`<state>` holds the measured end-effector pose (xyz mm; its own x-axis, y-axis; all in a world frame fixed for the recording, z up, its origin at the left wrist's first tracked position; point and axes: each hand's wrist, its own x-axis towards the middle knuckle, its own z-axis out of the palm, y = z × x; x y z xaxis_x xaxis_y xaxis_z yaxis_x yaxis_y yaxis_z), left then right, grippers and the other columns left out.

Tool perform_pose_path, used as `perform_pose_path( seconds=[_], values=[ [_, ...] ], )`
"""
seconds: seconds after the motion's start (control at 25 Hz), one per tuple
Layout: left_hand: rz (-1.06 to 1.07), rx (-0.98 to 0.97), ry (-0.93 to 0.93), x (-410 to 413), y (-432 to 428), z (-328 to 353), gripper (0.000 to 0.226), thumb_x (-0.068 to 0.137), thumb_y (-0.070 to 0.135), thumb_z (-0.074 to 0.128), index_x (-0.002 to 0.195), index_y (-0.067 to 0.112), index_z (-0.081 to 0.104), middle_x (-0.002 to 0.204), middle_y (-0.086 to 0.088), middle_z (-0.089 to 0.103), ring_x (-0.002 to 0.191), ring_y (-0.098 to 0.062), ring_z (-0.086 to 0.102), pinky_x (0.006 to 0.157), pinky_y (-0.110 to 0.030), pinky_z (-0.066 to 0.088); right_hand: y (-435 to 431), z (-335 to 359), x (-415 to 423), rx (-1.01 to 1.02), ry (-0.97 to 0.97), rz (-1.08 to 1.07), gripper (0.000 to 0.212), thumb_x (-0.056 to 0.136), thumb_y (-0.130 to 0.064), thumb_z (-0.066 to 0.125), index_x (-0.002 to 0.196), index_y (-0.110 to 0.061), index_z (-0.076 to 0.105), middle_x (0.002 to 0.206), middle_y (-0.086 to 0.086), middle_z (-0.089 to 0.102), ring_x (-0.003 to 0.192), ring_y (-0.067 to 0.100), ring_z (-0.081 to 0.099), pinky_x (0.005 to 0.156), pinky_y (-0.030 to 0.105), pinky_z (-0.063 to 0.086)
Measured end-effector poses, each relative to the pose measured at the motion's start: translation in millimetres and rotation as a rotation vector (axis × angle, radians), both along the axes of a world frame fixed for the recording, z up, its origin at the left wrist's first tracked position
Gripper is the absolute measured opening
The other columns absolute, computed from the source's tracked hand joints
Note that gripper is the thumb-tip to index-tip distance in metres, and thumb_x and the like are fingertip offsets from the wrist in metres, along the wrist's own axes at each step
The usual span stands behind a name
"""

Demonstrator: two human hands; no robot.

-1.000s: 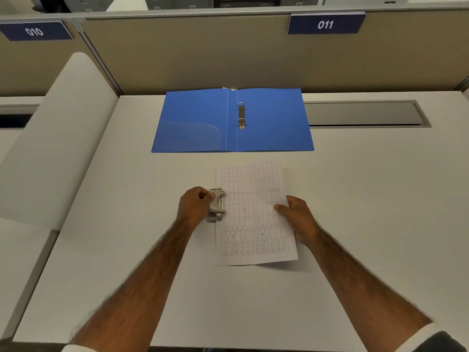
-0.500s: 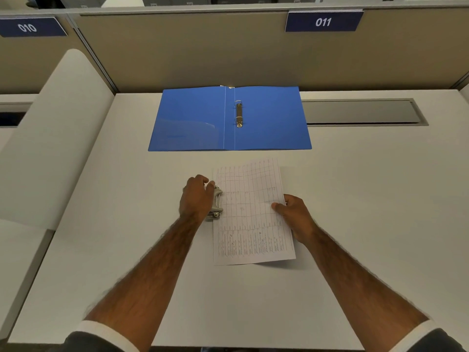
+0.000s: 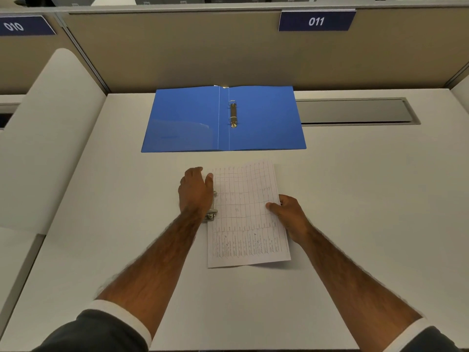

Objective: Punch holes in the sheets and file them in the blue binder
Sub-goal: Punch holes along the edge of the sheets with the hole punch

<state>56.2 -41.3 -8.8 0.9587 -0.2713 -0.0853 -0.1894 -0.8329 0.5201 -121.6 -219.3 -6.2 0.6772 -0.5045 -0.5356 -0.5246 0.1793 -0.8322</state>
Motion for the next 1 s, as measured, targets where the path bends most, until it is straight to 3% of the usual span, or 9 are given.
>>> perform_pose_path(
  seconds=[0.12, 0.24, 0.68, 1.0],
  values=[
    [-0.027, 0.084, 0.004, 5.8, -10.7, -3.3, 0.062, 0.103, 0.053, 0.031, 0.153, 0.017, 0.032, 0.165, -0.009, 0.021, 0.152, -0.031, 0.019, 0.123, -0.048, 0.015, -1.1, -1.6, 0.5, -0.02, 0.019, 0.005, 0.028, 0.097, -0.016, 0.061, 0.123, -0.01, 0.065, 0.118, 0.004, 0.071, 0.103, 0.023, 0.07, 0.093, 0.041, 0.057],
    [0.001, 0.099, 0.055, 12.3, -13.2, -8.0, 0.065, 0.103, 0.055, 0.024, 0.156, 0.017, 0.025, 0.167, -0.008, 0.011, 0.154, -0.031, 0.009, 0.123, -0.049, 0.007, -1.0, -2.1, 0.8, -0.043, 0.023, 0.011, 0.028, 0.096, -0.017, 0.061, 0.123, -0.009, 0.065, 0.117, 0.002, 0.07, 0.104, 0.021, 0.069, 0.092, 0.038, 0.057],
    [0.018, 0.103, 0.083, 14.6, -9.0, -11.4, 0.058, 0.106, 0.045, 0.02, 0.156, 0.015, 0.022, 0.167, -0.01, 0.012, 0.154, -0.032, 0.009, 0.124, -0.049, 0.005, -0.8, -1.4, 4.2, -0.05, 0.01, 0.016, 0.025, 0.096, -0.015, 0.06, 0.12, -0.012, 0.067, 0.118, 0.002, 0.071, 0.103, 0.02, 0.07, 0.093, 0.041, 0.057],
    [-0.023, 0.259, 0.065, 11.1, -19.5, -9.8, 0.07, 0.101, 0.058, 0.015, 0.159, 0.018, 0.013, 0.168, -0.008, 0.002, 0.155, -0.032, 0.002, 0.122, -0.05, -0.002, -1.2, -2.1, 6.2, -0.069, 0.033, 0.034, 0.03, 0.096, -0.017, 0.06, 0.124, -0.009, 0.065, 0.122, 0.004, 0.07, 0.106, 0.022, 0.069, 0.095, 0.044, 0.056]
  ],
)
